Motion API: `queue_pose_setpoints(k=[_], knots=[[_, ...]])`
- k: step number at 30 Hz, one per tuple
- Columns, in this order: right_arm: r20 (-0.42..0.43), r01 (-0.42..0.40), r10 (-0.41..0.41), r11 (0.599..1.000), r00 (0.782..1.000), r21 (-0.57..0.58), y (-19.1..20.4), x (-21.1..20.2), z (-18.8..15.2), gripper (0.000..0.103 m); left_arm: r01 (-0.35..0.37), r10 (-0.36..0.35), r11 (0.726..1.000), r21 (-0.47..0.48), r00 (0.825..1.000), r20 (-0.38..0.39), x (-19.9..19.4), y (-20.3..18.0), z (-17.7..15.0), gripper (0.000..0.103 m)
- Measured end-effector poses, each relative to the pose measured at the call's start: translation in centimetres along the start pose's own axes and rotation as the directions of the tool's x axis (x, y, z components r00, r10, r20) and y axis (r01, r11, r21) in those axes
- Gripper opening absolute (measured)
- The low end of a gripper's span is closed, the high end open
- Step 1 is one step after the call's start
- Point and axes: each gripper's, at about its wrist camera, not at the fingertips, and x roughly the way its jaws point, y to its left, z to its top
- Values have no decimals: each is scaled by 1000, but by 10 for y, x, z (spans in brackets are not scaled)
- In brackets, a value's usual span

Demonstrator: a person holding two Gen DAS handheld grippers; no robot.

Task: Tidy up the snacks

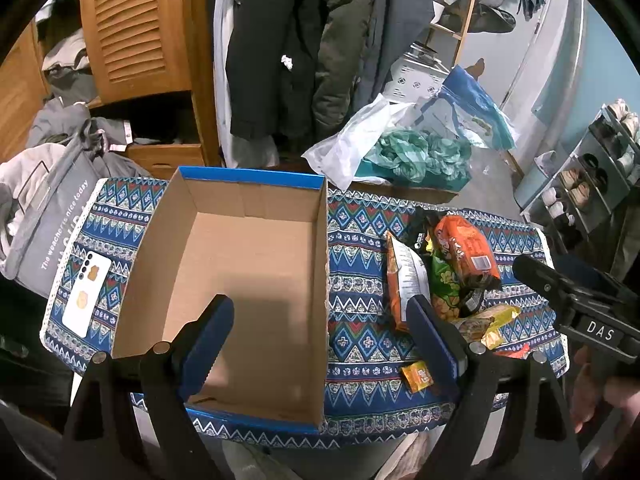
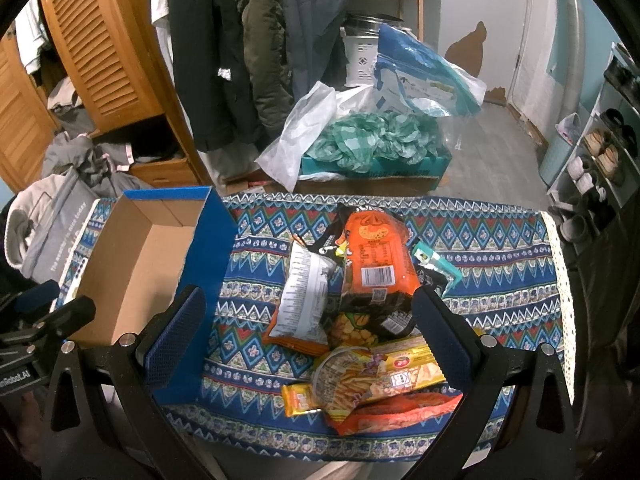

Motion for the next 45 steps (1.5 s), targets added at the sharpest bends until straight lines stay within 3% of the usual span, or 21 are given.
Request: queue_pose_setpoints(k=[27, 34, 45], knots=[[-4, 0, 0, 1000, 1000, 1, 0, 1, -1, 101, 5, -5, 1000, 0, 1000, -14, 2, 1, 5, 89], [-32, -2, 2, 1000, 999, -3, -5, 6, -2, 101, 29, -30, 999, -12, 999, -45, 12, -1, 8, 89], [-134, 1, -5, 1000, 991, -29, -33, 27, 29, 101, 60, -59, 998, 8, 994, -94, 33, -26, 40, 89]])
